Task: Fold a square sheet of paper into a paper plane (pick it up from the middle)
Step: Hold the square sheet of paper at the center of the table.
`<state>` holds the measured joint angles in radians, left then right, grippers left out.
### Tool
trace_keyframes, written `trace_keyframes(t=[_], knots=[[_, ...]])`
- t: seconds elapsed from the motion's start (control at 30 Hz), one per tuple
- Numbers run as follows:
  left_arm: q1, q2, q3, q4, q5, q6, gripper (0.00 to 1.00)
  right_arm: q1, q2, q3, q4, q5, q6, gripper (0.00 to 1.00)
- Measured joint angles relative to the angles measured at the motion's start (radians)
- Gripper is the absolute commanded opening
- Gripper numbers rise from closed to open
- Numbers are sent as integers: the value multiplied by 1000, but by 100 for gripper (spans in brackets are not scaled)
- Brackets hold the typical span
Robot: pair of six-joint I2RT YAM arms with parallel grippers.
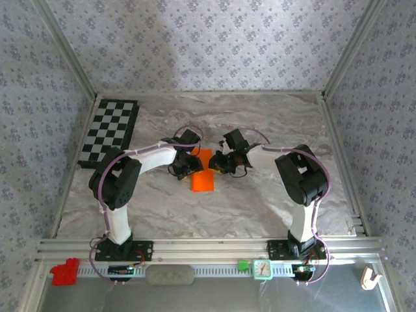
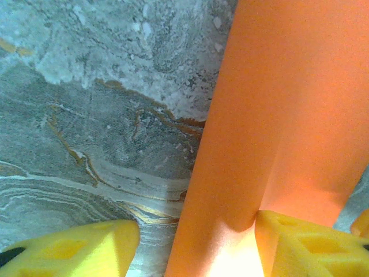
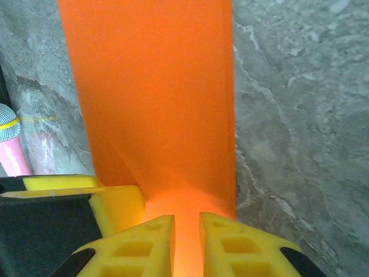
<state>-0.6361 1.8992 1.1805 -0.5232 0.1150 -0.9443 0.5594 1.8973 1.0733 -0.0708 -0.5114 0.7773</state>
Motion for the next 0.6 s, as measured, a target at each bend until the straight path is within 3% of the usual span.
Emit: trace_keyframes(t=[0.6], knots=[[0,13,15,-19,0,11,61,11,32,14,-3,-2,-1,18]])
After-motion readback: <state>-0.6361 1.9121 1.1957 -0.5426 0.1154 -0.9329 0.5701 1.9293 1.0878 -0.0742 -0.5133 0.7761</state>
